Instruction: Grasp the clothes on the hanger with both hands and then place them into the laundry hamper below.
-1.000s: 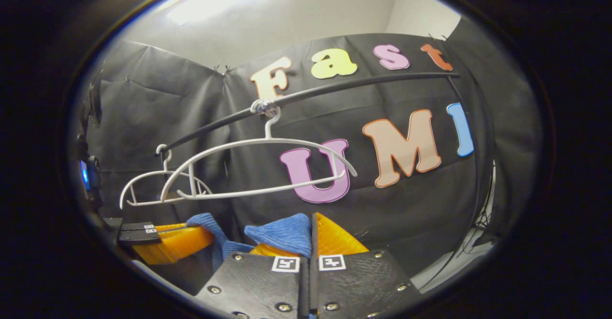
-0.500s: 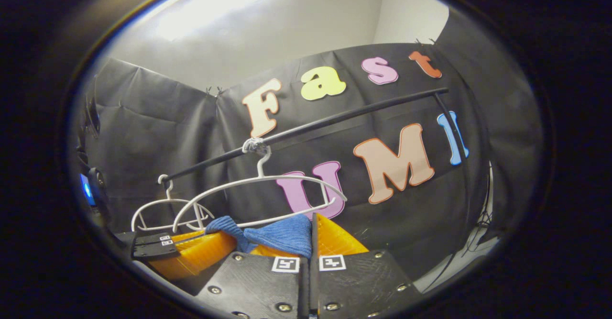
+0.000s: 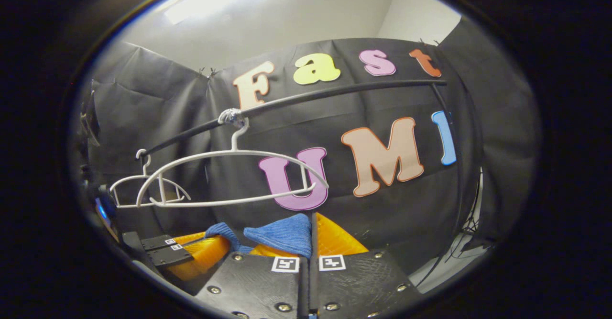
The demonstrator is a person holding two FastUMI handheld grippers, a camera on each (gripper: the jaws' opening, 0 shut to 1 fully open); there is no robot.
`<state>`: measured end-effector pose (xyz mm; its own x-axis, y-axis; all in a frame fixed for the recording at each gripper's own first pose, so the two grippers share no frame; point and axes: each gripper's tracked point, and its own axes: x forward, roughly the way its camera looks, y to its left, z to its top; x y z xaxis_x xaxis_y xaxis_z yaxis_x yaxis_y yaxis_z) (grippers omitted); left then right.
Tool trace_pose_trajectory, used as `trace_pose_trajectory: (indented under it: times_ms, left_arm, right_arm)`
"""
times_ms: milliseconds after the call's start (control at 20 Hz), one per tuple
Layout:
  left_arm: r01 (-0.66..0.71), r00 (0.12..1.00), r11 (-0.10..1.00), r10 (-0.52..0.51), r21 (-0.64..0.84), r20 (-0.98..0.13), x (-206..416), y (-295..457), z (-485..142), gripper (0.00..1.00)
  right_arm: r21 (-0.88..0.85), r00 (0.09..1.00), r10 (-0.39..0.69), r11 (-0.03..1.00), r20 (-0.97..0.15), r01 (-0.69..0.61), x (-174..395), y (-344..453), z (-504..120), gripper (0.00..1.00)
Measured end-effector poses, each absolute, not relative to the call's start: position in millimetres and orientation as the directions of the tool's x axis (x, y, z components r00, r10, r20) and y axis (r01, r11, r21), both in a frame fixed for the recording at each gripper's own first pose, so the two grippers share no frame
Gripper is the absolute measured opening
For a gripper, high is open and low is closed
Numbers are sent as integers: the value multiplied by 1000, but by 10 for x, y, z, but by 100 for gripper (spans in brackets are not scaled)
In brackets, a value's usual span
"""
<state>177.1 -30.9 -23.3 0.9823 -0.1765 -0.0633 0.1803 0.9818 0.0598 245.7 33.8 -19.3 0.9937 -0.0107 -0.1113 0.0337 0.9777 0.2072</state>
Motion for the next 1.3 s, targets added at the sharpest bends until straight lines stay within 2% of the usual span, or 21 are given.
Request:
trace_pose_trajectory:
  times_ms: [200,250,300,400,900,1100,1300]
  left_arm:
    - [156,986,987,-154,37,-58,1883,-139,-471,0]
    - [139,989,989,-136,49,-61,1908,-54,-543,0]
    - [129,990,990,-125,59,-65,1920,-11,-633,0]
    - [120,991,991,-115,67,-74,1936,55,-797,0]
    - [96,980,993,-82,75,-179,2037,428,-1896,0]
    - [97,977,994,-87,43,-194,2050,488,-2207,0]
    - [108,973,994,-102,19,-208,2038,521,-2539,0]
  right_arm:
    - [212,991,9,977,-135,20,2613,457,-485,1]
    - [228,990,15,974,-142,18,2645,476,-597,5]
    - [243,989,18,970,-149,19,2693,499,-701,1]
    - [264,985,25,964,-170,21,2758,519,-945,1]
    - [318,912,80,946,-402,58,2692,708,-2726,1]
    - [303,891,65,949,-450,83,2574,690,-3181,1]
    - [234,884,7,965,-467,116,2517,525,-3502,1]
